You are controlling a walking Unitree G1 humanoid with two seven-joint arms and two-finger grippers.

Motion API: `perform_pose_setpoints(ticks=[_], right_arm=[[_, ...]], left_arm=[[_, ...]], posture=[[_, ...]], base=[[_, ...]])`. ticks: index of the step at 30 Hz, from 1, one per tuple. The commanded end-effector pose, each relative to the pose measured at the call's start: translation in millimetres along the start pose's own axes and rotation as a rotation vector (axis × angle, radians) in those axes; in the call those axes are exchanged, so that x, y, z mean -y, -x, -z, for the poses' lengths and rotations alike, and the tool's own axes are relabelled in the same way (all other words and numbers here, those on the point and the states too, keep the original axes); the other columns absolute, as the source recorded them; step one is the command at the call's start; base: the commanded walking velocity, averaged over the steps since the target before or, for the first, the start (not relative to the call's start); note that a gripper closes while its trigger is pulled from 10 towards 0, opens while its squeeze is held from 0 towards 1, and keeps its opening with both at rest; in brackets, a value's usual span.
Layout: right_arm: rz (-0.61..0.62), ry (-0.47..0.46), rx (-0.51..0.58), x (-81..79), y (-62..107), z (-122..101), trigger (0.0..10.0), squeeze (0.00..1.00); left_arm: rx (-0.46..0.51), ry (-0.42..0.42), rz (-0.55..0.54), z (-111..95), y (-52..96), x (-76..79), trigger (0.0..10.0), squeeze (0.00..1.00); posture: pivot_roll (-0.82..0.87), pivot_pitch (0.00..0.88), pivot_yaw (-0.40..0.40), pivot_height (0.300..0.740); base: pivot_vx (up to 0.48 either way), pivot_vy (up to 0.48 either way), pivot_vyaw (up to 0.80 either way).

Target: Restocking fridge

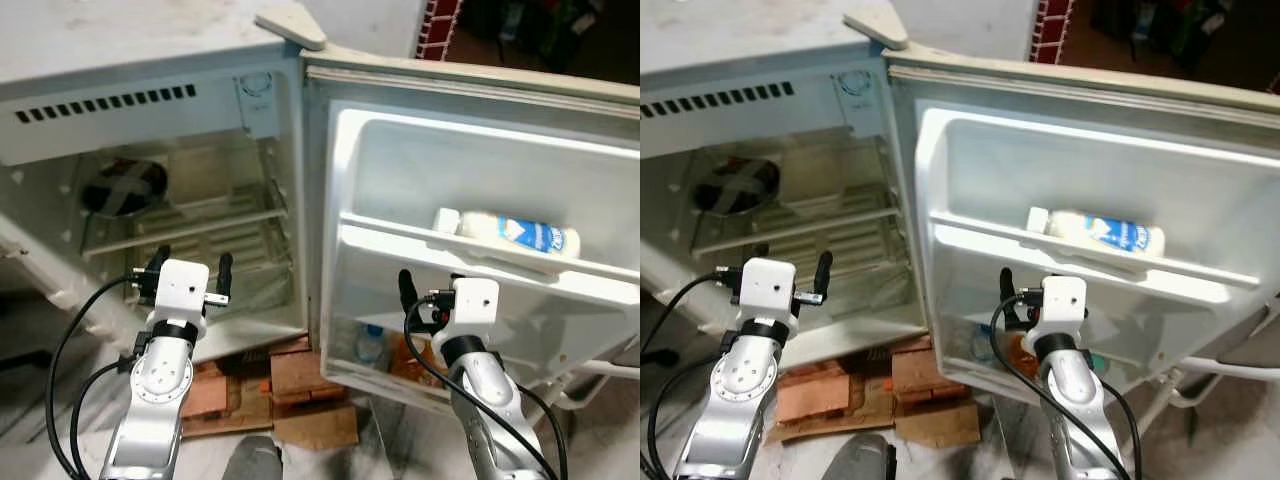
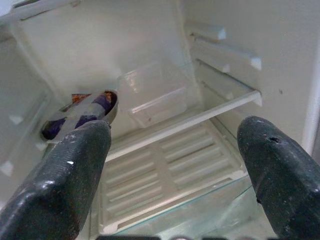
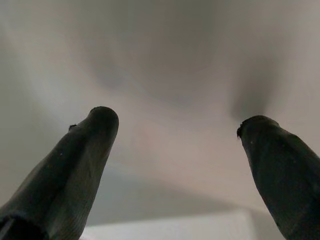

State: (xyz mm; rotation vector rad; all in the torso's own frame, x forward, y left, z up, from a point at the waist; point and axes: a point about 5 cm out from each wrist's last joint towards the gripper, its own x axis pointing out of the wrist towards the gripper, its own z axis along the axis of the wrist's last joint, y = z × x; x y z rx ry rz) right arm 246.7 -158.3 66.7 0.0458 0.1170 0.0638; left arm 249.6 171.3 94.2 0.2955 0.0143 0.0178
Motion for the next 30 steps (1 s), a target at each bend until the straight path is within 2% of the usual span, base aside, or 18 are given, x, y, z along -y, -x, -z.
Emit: perform_pose_setpoints(ticks=[1, 19, 30], right_arm=[[-0.016, -0.001, 0.078, -1.7, -5.1, -20, 10.0, 0.0], [-0.036, -0.005, 0.083, -8.8, -10.2, -21, 10.0, 0.0], [-0.036, -0.003, 0.137, -14.0, -18.3, -32, 10.0, 0.0]], left_arm=[[-0.012, 0.002, -0.001, 2, 1.0, 1.2, 10.0, 0.0], [-0.008, -0.007, -0.006, 0, -3.1, 0.2, 10.0, 0.0], [0.024, -0.039, -0.038, -11, -13.7, -14.8, 10.0, 0.0]], posture=[[0.1, 0.0, 0.002, 0.74], [0.11, 0.0, -0.001, 0.74], [0.12, 0.0, 0.013, 0.74]], base=[[-0.281, 0.0, 0.0], [-0.343, 0.0, 0.0], [-0.381, 0.0, 0.0]])
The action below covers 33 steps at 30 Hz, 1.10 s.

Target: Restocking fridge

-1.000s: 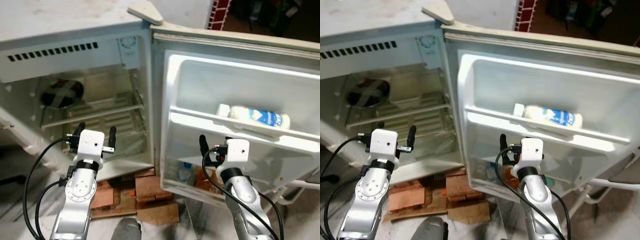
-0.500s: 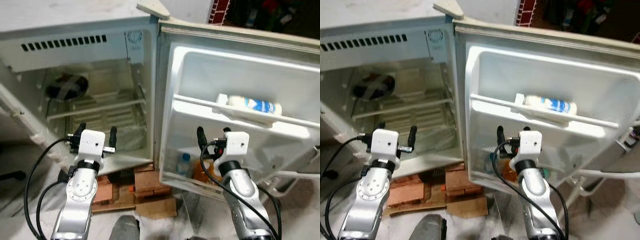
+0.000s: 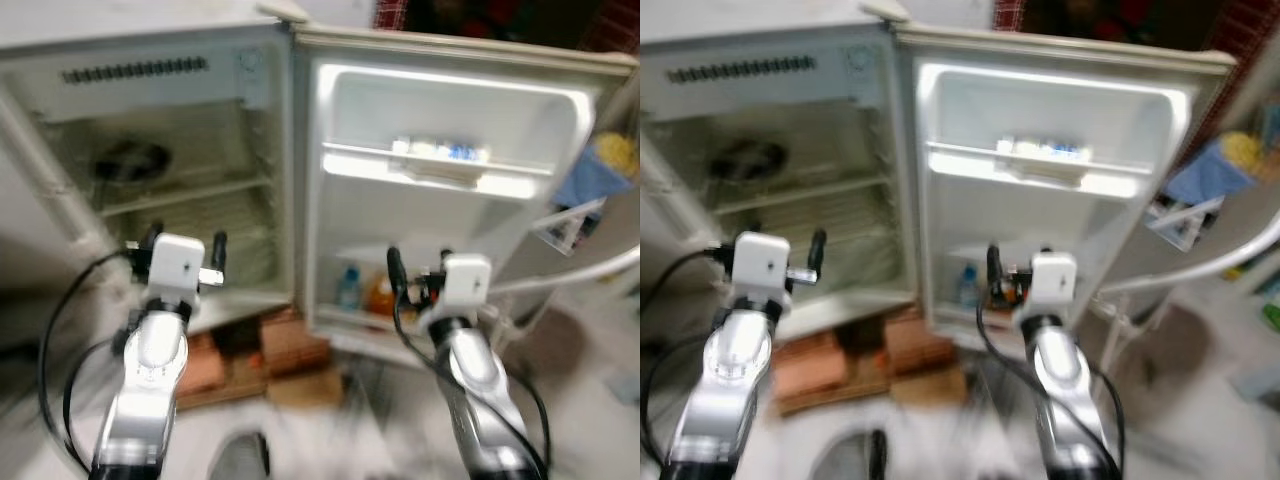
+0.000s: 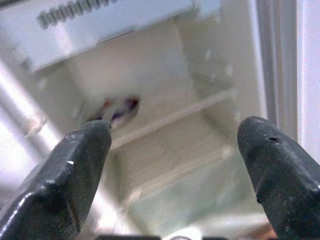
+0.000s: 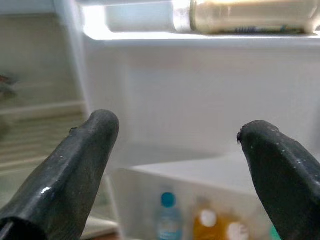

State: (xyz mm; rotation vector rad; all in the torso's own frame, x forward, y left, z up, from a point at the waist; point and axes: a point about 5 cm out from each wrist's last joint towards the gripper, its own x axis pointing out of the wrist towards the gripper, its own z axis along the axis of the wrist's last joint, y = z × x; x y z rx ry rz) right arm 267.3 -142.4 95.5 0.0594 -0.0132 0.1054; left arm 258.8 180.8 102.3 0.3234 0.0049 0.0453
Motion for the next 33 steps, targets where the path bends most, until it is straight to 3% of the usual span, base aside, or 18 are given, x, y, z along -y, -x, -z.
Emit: perform_pose_setpoints(ticks=[1, 12, 16, 18, 23, 24, 33], right_arm=[[0.012, 0.004, 0.01, 2.4, -0.5, -2, 10.0, 0.0], [0.064, 0.022, 0.026, 8.1, 2.0, -6, 10.0, 0.0], [0.051, 0.021, 0.029, 7.8, -0.9, -8, 10.0, 0.0], [-0.042, -0.026, 0.065, 2.4, 1.2, -14, 10.0, 0.0], [0.028, 0.048, 0.051, 8.5, -2.0, -14, 10.0, 0.0], [0.02, 0.011, 0.049, 7.1, -1.9, -13, 10.0, 0.0], [0.005, 0.001, 0.043, 5.5, -2.8, -13, 10.0, 0.0]], left_arm=[[0.019, -0.011, -0.01, -6, -4.6, -4.0, 10.0, 0.0], [-0.014, 0.05, 0.025, 5, 6.5, 5.3, 10.0, 0.0], [-0.015, 0.054, 0.044, 6, 4.2, 9.6, 10.0, 0.0], [0.001, 0.056, 0.05, 2, 2.3, 9.7, 10.0, 0.0], [0.012, 0.055, 0.059, 0, 0.2, 9.3, 10.0, 0.0], [0.01, 0.052, 0.059, 1, 0.0, 8.9, 10.0, 0.0], [0.023, 0.031, 0.065, -1, 1.2, 10.4, 10.0, 0.0]], posture=[[0.12, 0.0, 0.013, 0.74], [0.1, 0.0, -0.012, 0.74], [0.09, 0.0, -0.012, 0.74], [0.09, 0.0, -0.011, 0.74], [0.08, 0.0, -0.012, 0.74], [0.09, 0.0, -0.013, 0.74], [0.09, 0.0, -0.021, 0.74]], base=[[-0.379, 0.0, 0.0], [-0.068, 0.0, 0.0], [0.0, -0.277, 0.0], [0.304, -0.317, 0.0], [0.362, -0.31, 0.0], [0.371, -0.3, 0.0], [0.374, -0.297, 0.0]])
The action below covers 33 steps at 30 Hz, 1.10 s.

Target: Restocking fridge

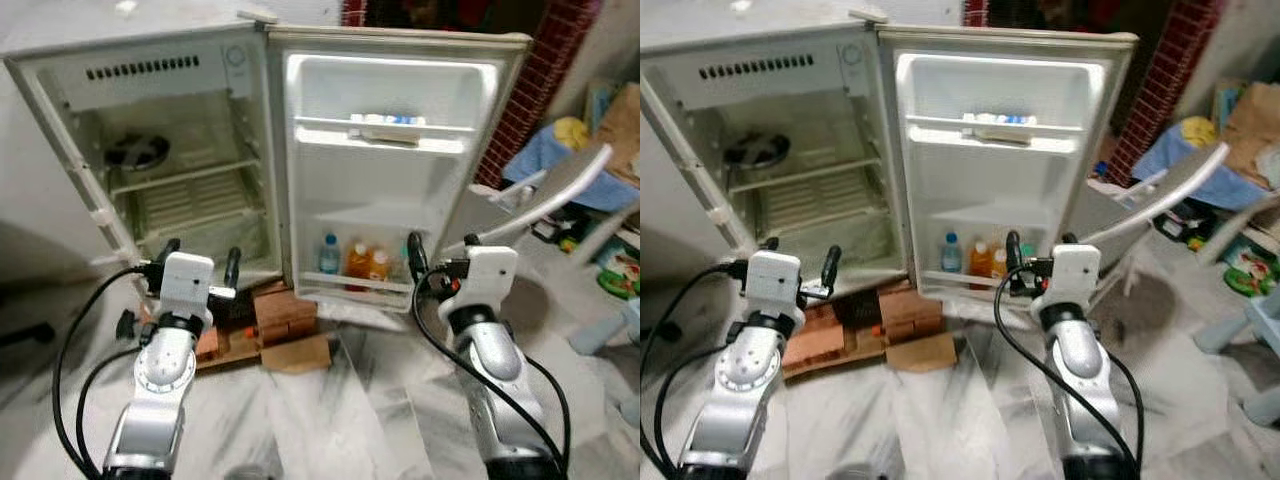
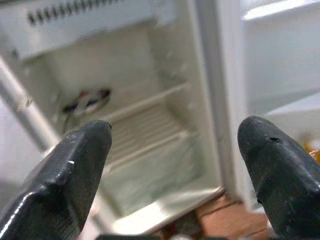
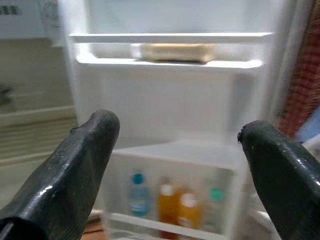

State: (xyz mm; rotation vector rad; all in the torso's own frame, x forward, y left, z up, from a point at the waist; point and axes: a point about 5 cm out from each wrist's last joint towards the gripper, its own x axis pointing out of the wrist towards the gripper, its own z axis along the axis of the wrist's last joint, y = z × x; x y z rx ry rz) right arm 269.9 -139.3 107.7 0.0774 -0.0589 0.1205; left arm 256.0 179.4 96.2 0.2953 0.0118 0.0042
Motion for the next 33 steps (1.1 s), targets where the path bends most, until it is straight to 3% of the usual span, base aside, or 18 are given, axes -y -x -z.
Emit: perform_pose_setpoints(ticks=[1, 6, 23, 29, 33], right_arm=[[0.021, 0.017, -0.003, 8.9, 0.5, -1, 10.0, 0.0], [0.009, 0.013, 0.005, 9.1, -1.7, -2, 10.0, 0.0], [-0.073, 0.011, 0.017, 3.1, -1.8, -2, 10.0, 0.0], [-0.094, 0.027, 0.028, 3.2, -6.8, -4, 10.0, 0.0], [-0.1, 0.026, 0.036, 2.1, -10.8, -6, 10.0, 0.0]], left_arm=[[0.024, 0.003, 0.023, -6, -2.0, 7.4, 10.0, 0.0], [0.023, -0.011, 0.035, -6, 1.1, 11.4, 10.0, 0.0], [-0.018, -0.024, 0.059, -1, 11.4, 19.0, 10.0, 0.0], [-0.09, 0.009, 0.07, 6, 17.3, 21.4, 10.0, 0.0], [-0.114, 0.0, 0.055, 9, 17.4, 18.6, 10.0, 0.0]], posture=[[0.09, 0.0, -0.021, 0.74], [0.1, 0.0, -0.024, 0.74], [0.11, 0.0, -0.022, 0.74], [0.12, 0.0, -0.022, 0.74], [0.13, 0.0, -0.022, 0.74]], base=[[0.375, -0.296, 0.0], [0.331, -0.34, 0.0], [0.0, -0.466, 0.0], [0.0, 0.0, 0.71], [0.0, -0.48, 0.8]])
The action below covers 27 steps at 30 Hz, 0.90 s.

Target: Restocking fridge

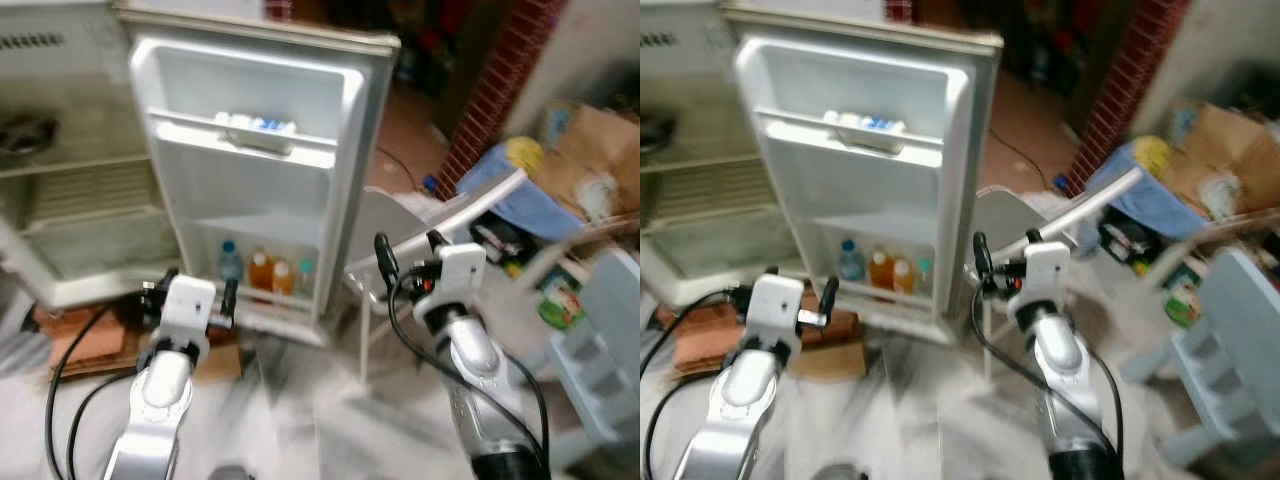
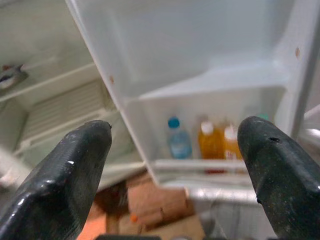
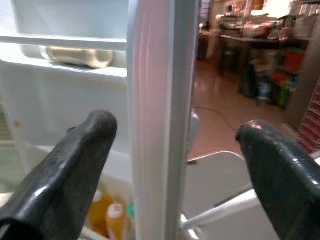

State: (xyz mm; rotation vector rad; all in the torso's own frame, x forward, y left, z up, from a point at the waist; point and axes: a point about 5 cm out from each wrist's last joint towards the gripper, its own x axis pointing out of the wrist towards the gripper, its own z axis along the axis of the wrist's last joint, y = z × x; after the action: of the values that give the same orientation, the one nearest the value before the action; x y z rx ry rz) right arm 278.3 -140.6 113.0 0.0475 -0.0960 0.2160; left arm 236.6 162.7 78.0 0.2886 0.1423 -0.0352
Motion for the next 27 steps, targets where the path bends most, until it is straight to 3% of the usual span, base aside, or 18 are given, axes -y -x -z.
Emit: perform_pose_setpoints(ticks=[1, 12, 22, 27], right_arm=[[-0.004, -0.001, 0.011, 0.1, -4.3, -2.2, 10.0, 0.0], [0.003, -0.012, 0.029, 1.4, -6.8, -4.1, 10.0, 0.0], [0.017, -0.01, 0.038, 1.5, -9.7, -6.0, 10.0, 0.0], [0.006, -0.012, 0.045, 0.3, -10.2, -7.4, 10.0, 0.0]], left_arm=[[0.003, -0.001, -0.014, -3.1, -1.8, -4.7, 10.0, 0.0], [-0.018, 0.056, -0.045, -3.1, -1.3, -10.1, 10.0, 0.0], [-0.002, 0.066, -0.032, -6.0, -2.8, -9.4, 10.0, 0.0], [-0.045, 0.041, -0.047, -0.5, -3.2, -12.9, 10.0, 0.0]], posture=[[0.13, 0.0, -0.022, 0.74], [0.13, 0.0, -0.02, 0.74], [0.12, 0.0, -0.022, 0.74], [0.12, 0.0, -0.023, 0.74]], base=[[0.0, -0.48, 0.8], [0.0, -0.388, 0.76], [0.0, 0.0, 0.0], [0.38, -0.277, 0.0]])
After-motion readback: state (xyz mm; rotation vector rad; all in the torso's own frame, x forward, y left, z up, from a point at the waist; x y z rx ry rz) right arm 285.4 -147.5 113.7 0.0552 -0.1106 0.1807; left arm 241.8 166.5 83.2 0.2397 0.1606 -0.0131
